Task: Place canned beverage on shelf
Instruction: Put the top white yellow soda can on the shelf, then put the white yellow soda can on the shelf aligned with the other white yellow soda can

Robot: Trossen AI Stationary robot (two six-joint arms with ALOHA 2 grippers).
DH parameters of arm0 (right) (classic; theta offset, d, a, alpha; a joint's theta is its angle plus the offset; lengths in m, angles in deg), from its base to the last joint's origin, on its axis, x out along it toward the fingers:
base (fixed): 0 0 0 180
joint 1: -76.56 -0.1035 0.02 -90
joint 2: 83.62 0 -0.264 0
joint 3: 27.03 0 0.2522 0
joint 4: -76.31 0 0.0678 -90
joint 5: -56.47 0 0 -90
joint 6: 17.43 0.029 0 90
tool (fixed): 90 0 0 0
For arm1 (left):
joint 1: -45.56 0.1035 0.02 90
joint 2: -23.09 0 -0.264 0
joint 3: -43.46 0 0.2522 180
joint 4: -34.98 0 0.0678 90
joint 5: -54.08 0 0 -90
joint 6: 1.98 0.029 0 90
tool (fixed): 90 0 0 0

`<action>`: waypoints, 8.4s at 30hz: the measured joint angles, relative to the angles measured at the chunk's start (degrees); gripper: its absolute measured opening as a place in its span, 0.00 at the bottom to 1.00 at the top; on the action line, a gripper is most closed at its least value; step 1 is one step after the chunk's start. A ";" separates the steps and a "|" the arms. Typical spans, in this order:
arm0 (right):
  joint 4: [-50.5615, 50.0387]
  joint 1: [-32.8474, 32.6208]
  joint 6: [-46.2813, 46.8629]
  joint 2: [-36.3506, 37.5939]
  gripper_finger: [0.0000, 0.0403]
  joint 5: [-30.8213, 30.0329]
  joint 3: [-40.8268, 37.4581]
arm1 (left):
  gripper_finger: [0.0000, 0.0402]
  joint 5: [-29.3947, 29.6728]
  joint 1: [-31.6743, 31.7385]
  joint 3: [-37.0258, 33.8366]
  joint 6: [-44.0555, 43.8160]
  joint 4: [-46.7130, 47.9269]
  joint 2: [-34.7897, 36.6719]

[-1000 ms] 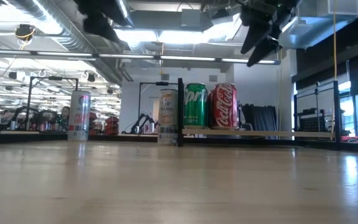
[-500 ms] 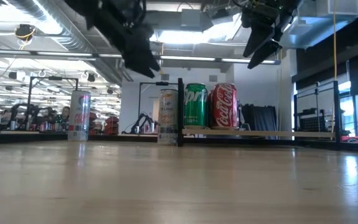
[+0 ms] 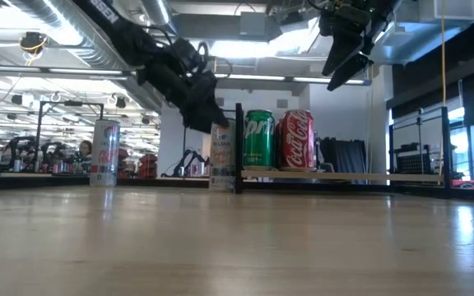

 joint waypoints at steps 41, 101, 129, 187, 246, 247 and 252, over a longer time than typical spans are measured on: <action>10.78 -21.74 15.33 -1.45 0.89 -5.43 -0.02 | 0.54 18.99 -34.63 -0.02 -17.02 15.63 17.94; 31.98 -30.51 15.65 -18.77 0.89 -15.56 0.92 | 0.80 27.67 -43.10 0.04 -20.54 29.32 28.75; 22.23 -30.38 18.56 -30.64 0.60 -17.21 8.92 | 0.80 40.14 -49.75 0.02 -25.66 35.21 31.48; -0.01 28.26 -40.55 -14.70 0.53 21.93 8.26 | 0.80 39.69 -38.88 0.02 -24.13 34.23 31.48; 0.45 28.11 -40.06 -12.29 0.73 17.06 9.26 | 0.80 46.64 -38.60 0.02 -24.13 34.18 31.46; 0.65 28.11 -40.03 -11.81 0.73 16.94 9.25 | 0.80 46.64 -38.60 0.02 -24.14 34.00 31.46; 3.39 28.09 -37.05 -9.12 0.73 16.54 9.25 | 0.80 44.51 -38.58 0.00 -24.24 30.04 31.48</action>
